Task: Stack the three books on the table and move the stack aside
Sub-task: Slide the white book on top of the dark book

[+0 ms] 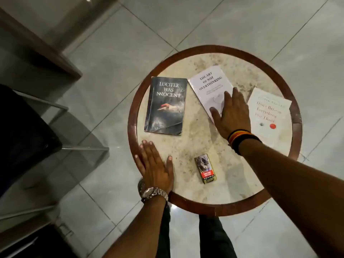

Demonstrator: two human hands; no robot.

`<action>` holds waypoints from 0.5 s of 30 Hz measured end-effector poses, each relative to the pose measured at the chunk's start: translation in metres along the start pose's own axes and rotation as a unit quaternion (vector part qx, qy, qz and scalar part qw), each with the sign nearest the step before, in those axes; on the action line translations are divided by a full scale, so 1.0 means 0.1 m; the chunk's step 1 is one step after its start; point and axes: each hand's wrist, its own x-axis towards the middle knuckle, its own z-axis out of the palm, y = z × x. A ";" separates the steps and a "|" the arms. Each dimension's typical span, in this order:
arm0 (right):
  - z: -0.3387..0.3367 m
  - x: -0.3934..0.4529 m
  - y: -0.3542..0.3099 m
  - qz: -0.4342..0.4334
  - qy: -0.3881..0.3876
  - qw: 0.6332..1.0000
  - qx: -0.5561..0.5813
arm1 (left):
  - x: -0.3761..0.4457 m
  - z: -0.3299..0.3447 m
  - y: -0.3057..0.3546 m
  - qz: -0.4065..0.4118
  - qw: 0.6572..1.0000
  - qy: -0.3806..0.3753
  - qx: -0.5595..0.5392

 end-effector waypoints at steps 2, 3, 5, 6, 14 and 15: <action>0.05 0.12 0.04 0.017 0.000 1.000 -0.008 | 0.01 0.07 0.06 -0.047 0.999 0.021 -0.005; 0.08 0.20 0.08 0.025 -0.010 0.999 -0.019 | 0.03 0.10 0.09 -0.060 0.998 0.031 0.000; 0.10 0.30 0.12 0.046 -0.045 0.998 -0.028 | 0.08 0.11 0.15 -0.066 0.997 0.040 0.005; 0.13 0.34 0.14 0.057 -0.059 0.996 -0.031 | 0.11 0.11 0.18 -0.065 0.997 0.040 0.004; -0.14 0.61 0.02 0.146 -0.086 0.985 0.027 | 0.16 0.13 0.17 -0.064 0.997 0.049 0.004; -0.16 0.64 0.02 0.157 -0.092 0.982 0.040 | 0.16 0.13 0.16 -0.063 0.997 0.049 0.002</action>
